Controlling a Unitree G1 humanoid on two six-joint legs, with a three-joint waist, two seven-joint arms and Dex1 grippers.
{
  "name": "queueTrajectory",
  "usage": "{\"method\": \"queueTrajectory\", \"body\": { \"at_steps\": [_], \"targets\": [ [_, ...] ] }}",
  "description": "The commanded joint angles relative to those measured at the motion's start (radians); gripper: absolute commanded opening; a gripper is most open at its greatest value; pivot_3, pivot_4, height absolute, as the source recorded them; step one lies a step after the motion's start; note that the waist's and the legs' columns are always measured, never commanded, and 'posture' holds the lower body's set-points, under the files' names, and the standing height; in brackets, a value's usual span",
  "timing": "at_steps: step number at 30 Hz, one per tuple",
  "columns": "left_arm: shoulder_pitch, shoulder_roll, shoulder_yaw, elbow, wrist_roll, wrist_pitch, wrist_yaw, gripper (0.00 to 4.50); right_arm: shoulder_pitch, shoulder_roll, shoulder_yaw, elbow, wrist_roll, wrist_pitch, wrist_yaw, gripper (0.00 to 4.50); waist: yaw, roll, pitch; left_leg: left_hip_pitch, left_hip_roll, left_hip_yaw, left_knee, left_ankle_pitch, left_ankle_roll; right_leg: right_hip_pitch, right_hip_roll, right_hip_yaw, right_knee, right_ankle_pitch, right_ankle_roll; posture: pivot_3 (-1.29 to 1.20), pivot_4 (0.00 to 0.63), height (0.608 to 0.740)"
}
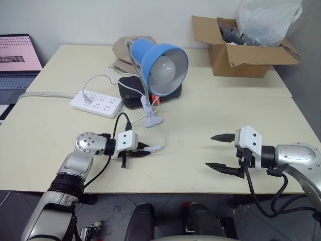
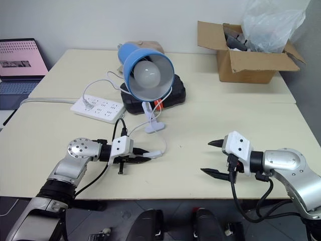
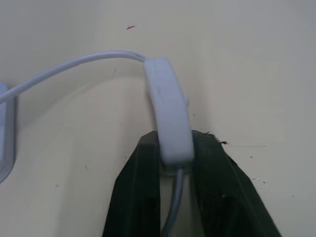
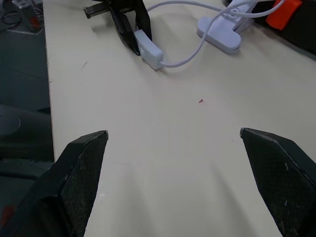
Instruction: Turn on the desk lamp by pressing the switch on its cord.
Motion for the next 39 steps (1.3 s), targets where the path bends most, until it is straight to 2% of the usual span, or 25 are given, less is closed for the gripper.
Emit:
{"method": "queueTrajectory", "body": {
  "at_steps": [1, 5, 9, 17, 20, 28, 39],
  "targets": [
    [-0.029, -0.011, 0.001, -0.021, -0.026, 0.012, -0.018, 0.4, -0.014, -0.008, -0.044, -0.048, 0.03, 0.021, -0.017, 4.5, 0.0, 0.0, 0.0, 0.0, 0.0, 0.0, 0.0, 0.0, 0.0, 0.0, 0.0, 0.0, 0.0, 0.0, 0.0, 0.0, 0.15, 0.74],
    [-0.068, -0.04, -0.002, -0.112, -0.074, 0.104, -0.041, 0.4, -0.082, 0.009, -0.029, -0.063, 0.05, 0.065, -0.054, 4.5, -0.001, 0.0, 0.0, -0.001, 0.0, 0.0, 0.0, 0.0, 0.0, 0.0, 0.0, 0.0, 0.0, 0.0, 0.0, 0.0, 0.15, 0.74],
    [-0.122, -0.09, -0.012, -0.188, -0.1, 0.203, -0.028, 0.4, -0.21, 0.055, 0.037, -0.071, 0.062, 0.136, -0.103, 4.5, -0.002, 0.0, 0.0, -0.001, 0.0, 0.0, 0.001, 0.0, 0.0, 0.0, 0.0, 0.0, 0.0, 0.0, 0.001, 0.0, 0.15, 0.74],
    [-0.184, -0.111, -0.069, -0.26, -0.057, 0.299, -0.003, 0.4, -0.371, 0.101, 0.177, -0.018, 0.039, 0.178, -0.084, 4.5, -0.006, 0.0, 0.0, -0.001, 0.0, 0.0, 0.0, 0.0, 0.0, 0.0, 0.003, 0.002, 0.0, 0.0, 0.001, 0.0, 0.15, 0.74],
    [-0.202, -0.12, -0.079, -0.275, -0.044, 0.331, 0.021, 0.4, -0.428, 0.132, 0.266, 0.039, -0.017, 0.168, -0.084, 4.5, -0.006, 0.0, 0.0, -0.001, 0.001, 0.0, 0.0, 0.0, 0.0, -0.001, 0.003, 0.002, 0.0, 0.0, 0.001, 0.0, 0.15, 0.74],
    [-0.187, -0.113, -0.082, -0.302, -0.038, 0.352, 0.039, 0.4, -0.486, 0.193, 0.366, 0.16, -0.132, 0.108, -0.082, 4.5, -0.005, 0.0, 0.0, -0.001, 0.0, 0.001, 0.001, 0.0, 0.0, -0.001, 0.003, 0.002, 0.0, 0.0, 0.001, 0.0, 0.15, 0.74],
    [-0.175, -0.105, -0.081, -0.327, -0.039, 0.358, 0.044, 0.4, -0.507, 0.215, 0.376, 0.219, -0.189, 0.074, -0.042, 4.5, -0.005, 0.0, 0.0, -0.001, 0.001, 0.0, 0.0, 0.0, 0.0, -0.001, 0.003, 0.002, 0.001, 0.0, 0.0, 0.0, 0.15, 0.74]
  ]
}}
